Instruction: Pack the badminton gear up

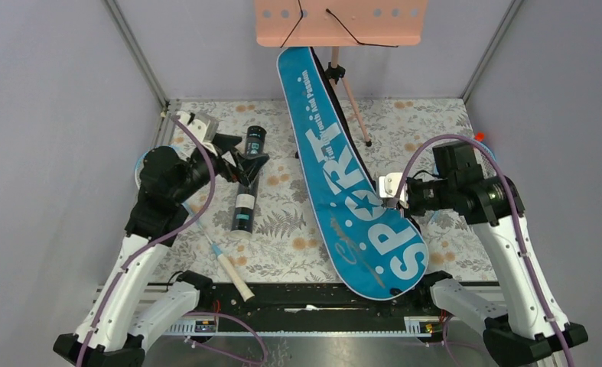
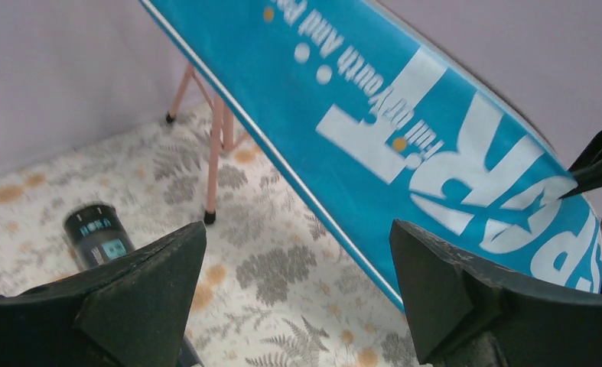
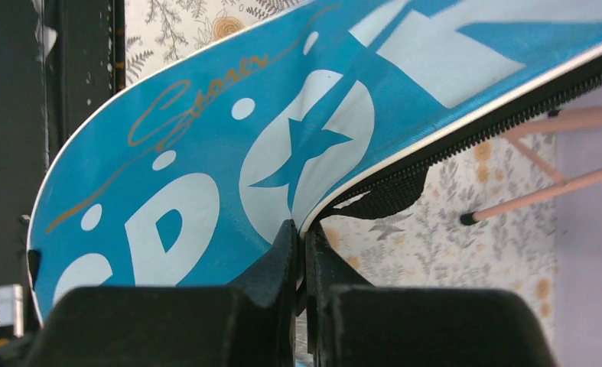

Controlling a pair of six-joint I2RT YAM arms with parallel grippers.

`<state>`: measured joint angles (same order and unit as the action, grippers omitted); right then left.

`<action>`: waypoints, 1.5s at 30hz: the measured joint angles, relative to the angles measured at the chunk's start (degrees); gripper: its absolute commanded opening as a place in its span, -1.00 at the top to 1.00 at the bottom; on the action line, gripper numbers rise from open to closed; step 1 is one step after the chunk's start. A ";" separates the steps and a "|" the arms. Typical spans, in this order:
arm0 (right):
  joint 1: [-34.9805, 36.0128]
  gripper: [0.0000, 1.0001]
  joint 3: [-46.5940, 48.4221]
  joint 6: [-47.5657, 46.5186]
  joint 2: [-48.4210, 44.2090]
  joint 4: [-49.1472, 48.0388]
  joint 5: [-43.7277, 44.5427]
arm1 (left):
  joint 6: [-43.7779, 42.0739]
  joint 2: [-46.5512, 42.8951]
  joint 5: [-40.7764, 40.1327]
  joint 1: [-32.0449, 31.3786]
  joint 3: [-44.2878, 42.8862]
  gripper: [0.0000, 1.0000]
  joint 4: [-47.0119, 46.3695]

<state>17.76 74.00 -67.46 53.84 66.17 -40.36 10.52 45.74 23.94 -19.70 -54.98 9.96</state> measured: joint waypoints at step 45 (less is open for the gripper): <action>16.06 0.80 -17.90 -20.94 -0.46 -41.90 25.92 | -21.66 35.80 17.57 -18.95 -15.74 1.00 16.81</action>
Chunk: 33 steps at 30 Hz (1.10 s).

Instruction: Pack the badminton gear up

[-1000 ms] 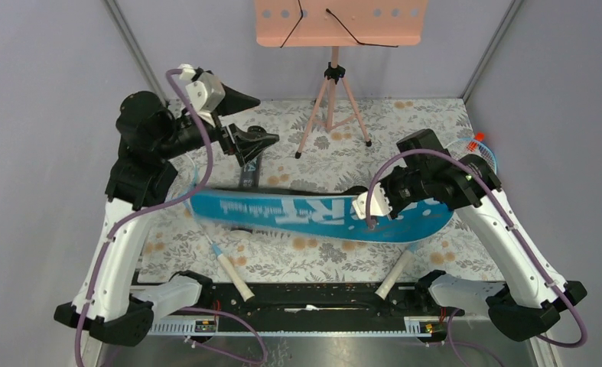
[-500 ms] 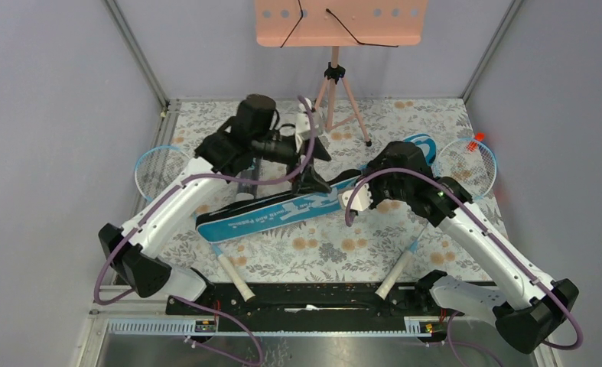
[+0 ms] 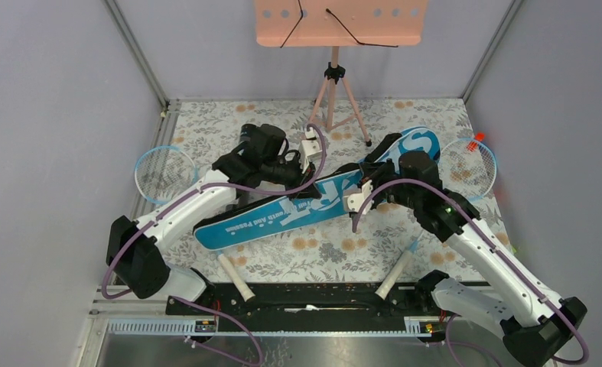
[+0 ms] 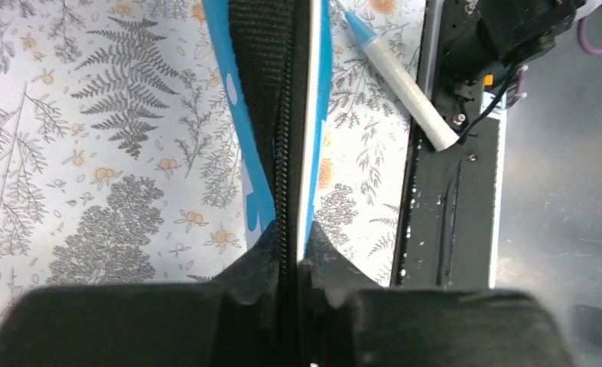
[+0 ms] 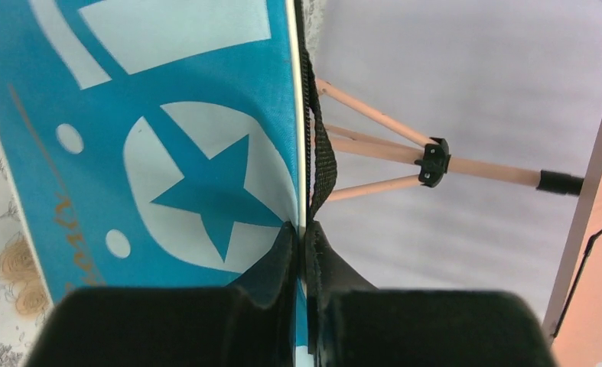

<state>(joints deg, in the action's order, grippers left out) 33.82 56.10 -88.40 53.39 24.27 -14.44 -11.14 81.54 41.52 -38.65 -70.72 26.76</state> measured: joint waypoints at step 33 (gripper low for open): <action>0.00 -0.38 -15.98 122.73 -2.16 -16.39 22.88 | 27.76 3.93 -64.78 -28.46 9.16 1.00 -14.80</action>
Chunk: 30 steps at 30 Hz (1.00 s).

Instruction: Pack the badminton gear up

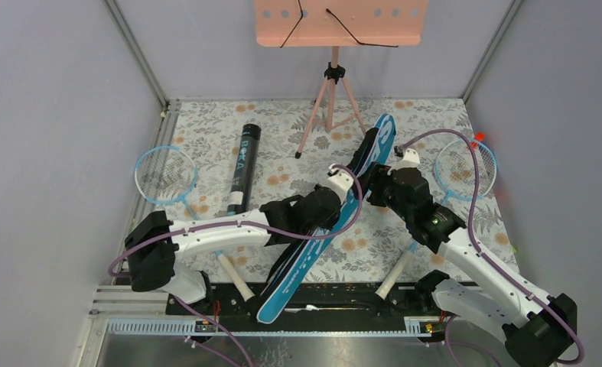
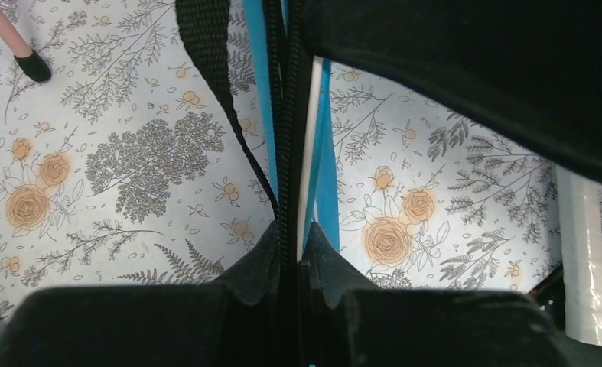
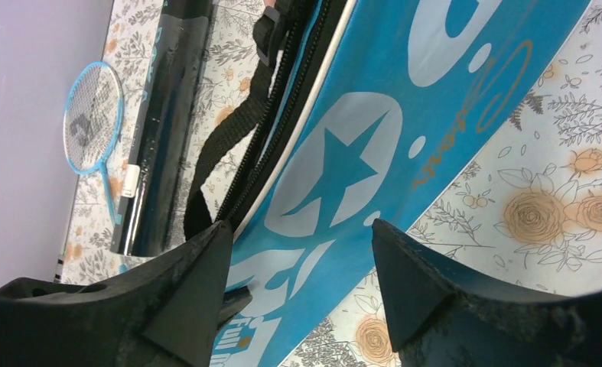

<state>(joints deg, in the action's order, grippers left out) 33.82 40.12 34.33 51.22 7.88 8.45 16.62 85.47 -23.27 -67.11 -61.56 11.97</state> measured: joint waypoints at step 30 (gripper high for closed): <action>0.04 -0.29 -0.48 3.13 -2.36 -0.37 7.19 | -2.21 4.35 -6.08 -3.17 -1.31 1.00 -2.67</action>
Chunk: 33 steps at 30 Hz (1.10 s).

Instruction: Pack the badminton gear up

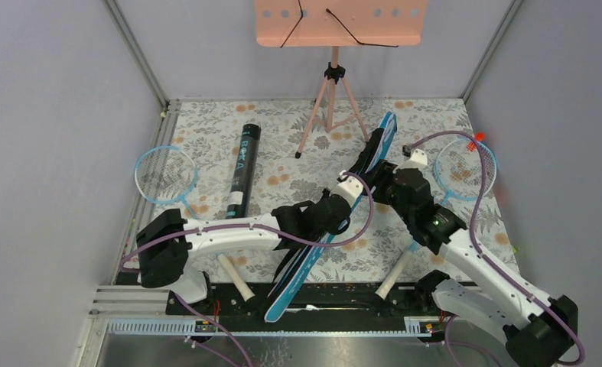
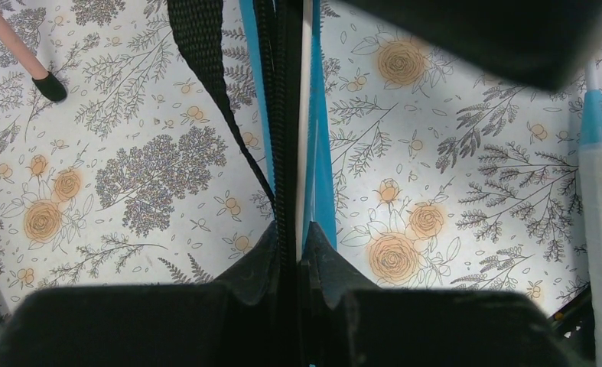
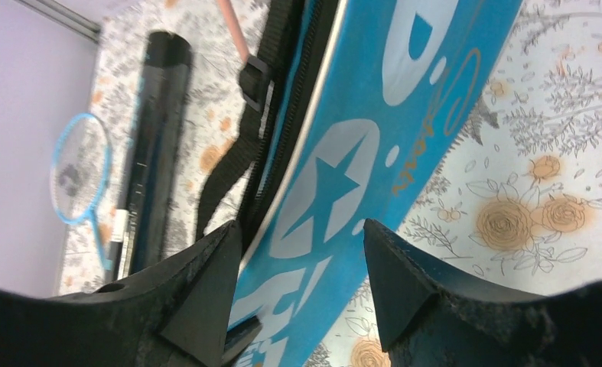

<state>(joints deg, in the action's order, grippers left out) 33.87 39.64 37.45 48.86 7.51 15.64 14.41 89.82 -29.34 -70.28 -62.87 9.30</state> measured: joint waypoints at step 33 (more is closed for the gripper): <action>0.55 1.00 2.86 2.56 15.72 -2.34 -1.31 | -0.87 2.45 0.70 -0.13 -0.09 -0.21 0.04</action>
<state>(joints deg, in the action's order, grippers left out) 34.41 42.50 40.01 64.58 5.17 14.33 13.54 92.27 -28.64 -70.41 -62.96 9.34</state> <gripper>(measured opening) 0.024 0.261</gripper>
